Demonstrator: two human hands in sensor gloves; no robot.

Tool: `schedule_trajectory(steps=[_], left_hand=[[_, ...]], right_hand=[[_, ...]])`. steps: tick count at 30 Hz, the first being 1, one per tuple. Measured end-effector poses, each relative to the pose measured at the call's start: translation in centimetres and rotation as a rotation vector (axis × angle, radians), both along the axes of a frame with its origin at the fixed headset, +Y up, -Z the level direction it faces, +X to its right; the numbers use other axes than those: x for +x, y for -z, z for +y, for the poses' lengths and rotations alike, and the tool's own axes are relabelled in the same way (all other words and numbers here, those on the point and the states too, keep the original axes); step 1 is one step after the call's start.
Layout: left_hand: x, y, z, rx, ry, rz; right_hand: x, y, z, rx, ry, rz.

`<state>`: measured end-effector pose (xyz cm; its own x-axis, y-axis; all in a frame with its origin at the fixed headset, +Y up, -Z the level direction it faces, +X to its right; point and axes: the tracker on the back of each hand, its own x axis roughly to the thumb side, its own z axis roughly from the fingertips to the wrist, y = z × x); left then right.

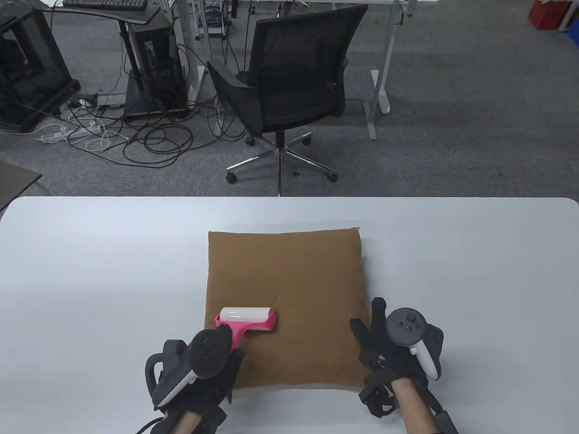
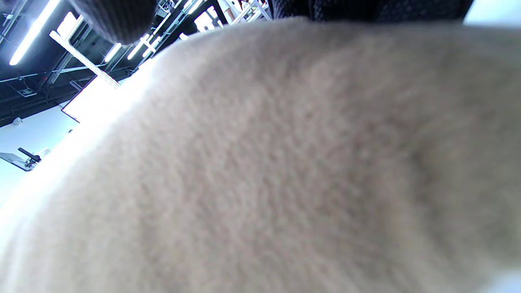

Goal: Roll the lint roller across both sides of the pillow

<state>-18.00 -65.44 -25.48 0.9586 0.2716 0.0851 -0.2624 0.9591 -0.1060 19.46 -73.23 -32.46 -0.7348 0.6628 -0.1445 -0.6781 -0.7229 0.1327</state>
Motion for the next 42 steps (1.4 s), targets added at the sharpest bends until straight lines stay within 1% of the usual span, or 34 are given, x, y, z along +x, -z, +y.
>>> schedule_trajectory(steps=[5,8,10,12,13,16,18,20,21,22,24,26,27,29,30,31,32,33,34,35,37,40,42], left_hand=[[-1.2,-0.9,0.5,0.002,-0.098,-0.025],[-2.0,-0.5,0.8,0.07,-0.236,0.0],[-2.3,0.2,0.9,0.124,-0.308,0.028],[-2.5,1.3,0.6,0.175,-0.386,0.057],[-2.5,1.8,0.4,0.184,-0.423,0.057],[-2.4,4.1,-1.0,0.143,-0.601,0.048],[-2.1,5.5,-2.3,0.106,-0.74,0.012],[-1.4,5.9,-3.0,0.103,-0.83,-0.006],[-0.9,6.0,-3.2,0.117,-0.848,-0.028],[-0.7,6.1,-3.3,0.127,-0.849,-0.043],[-0.1,5.9,-3.7,0.168,-0.855,-0.08],[0.3,5.6,-4.3,0.217,-0.897,-0.085],[0.4,5.4,-4.3,0.218,-0.918,-0.088],[0.5,4.9,-4.3,0.227,-0.954,-0.11],[0.5,4.6,-4.3,0.249,-0.97,-0.112],[0.4,4.3,-4.2,0.264,-0.975,-0.117],[0.4,4.0,-4.2,0.283,-0.98,-0.125],[0.3,3.7,-4.1,0.299,-0.989,-0.125],[0.2,3.4,-4.1,0.308,-0.99,-0.122],[0.1,3.2,-4.0,0.315,-0.985,-0.112],[0.1,2.8,-3.8,0.339,-0.978,-0.122],[0.3,2.5,-3.6,0.356,-0.975,-0.112],[0.7,2.3,-3.6,0.361,-0.95,-0.114]], right_hand=[[0.0,-0.1,0.0,-0.003,0.0,-0.001],[0.0,-0.1,0.1,0.002,-0.003,-0.005],[0.0,-0.1,0.2,0.013,-0.01,-0.009],[0.0,-0.1,0.4,0.026,-0.018,-0.013],[0.0,-0.1,0.5,0.033,-0.023,-0.014],[-0.2,-0.2,0.9,0.059,-0.04,-0.015],[-0.4,-0.5,1.5,0.091,-0.058,-0.018],[-0.8,-0.8,2.4,0.151,-0.089,-0.022],[-1.1,-1.1,3.2,0.207,-0.118,-0.031],[-1.3,-1.3,3.6,0.238,-0.138,-0.036],[-2.2,-2.2,5.0,0.35,-0.209,-0.032],[-3.5,-3.3,6.3,0.464,-0.257,-0.008],[-3.8,-3.5,6.5,0.49,-0.265,-0.004],[-5.8,-4.3,7.7,0.606,-0.309,0.052],[-6.3,-4.4,7.9,0.622,-0.305,0.071],[-7.5,-4.6,8.3,0.623,-0.268,0.122],[-8.5,-4.7,8.5,0.597,-0.192,0.178],[-9.7,-4.7,8.6,0.556,-0.081,0.224],[-10.5,-4.6,8.6,0.516,-0.011,0.259],[-11.7,-4.4,8.5,0.441,0.06,0.306],[-13.3,-3.9,8.5,0.35,0.134,0.371],[-15.4,-3.5,8.7,0.284,0.195,0.404],[-16.1,-3.5,8.9,0.273,0.206,0.405]])
